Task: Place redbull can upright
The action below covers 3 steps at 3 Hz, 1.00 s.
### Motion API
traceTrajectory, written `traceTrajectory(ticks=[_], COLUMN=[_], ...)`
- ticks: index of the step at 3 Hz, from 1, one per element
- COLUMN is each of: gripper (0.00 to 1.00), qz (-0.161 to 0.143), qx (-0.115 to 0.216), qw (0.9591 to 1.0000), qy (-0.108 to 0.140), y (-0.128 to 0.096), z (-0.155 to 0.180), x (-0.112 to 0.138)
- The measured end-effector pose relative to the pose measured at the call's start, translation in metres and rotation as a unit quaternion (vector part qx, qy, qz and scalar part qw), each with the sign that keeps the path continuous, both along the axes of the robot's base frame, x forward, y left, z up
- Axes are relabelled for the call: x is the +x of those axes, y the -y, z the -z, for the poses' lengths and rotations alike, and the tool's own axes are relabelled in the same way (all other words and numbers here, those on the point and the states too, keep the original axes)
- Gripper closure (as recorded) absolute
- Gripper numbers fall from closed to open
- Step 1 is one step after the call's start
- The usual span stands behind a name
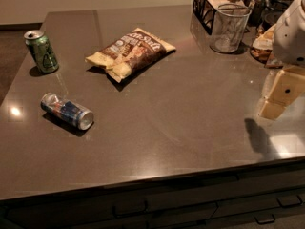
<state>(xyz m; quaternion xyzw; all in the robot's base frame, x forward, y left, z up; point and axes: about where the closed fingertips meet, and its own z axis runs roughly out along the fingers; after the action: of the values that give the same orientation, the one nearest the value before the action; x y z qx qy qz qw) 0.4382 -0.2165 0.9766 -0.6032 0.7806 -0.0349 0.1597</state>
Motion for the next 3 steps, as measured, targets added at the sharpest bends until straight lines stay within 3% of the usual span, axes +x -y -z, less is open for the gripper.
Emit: traceTrajectory(ticks=[1, 2, 3], gripper=[0.0, 0.0, 0.0], qz=[0.0, -0.022, -0.048], qx=[0.0, 0.024, 0.057], qw=[1.0, 0.9994, 0.997], qy=[0.001, -0.007, -0.02], y=[0.0, -0.032, -0.078], z=[-0.001, -0.011, -0.019], x=[0.0, 0.003, 0.007])
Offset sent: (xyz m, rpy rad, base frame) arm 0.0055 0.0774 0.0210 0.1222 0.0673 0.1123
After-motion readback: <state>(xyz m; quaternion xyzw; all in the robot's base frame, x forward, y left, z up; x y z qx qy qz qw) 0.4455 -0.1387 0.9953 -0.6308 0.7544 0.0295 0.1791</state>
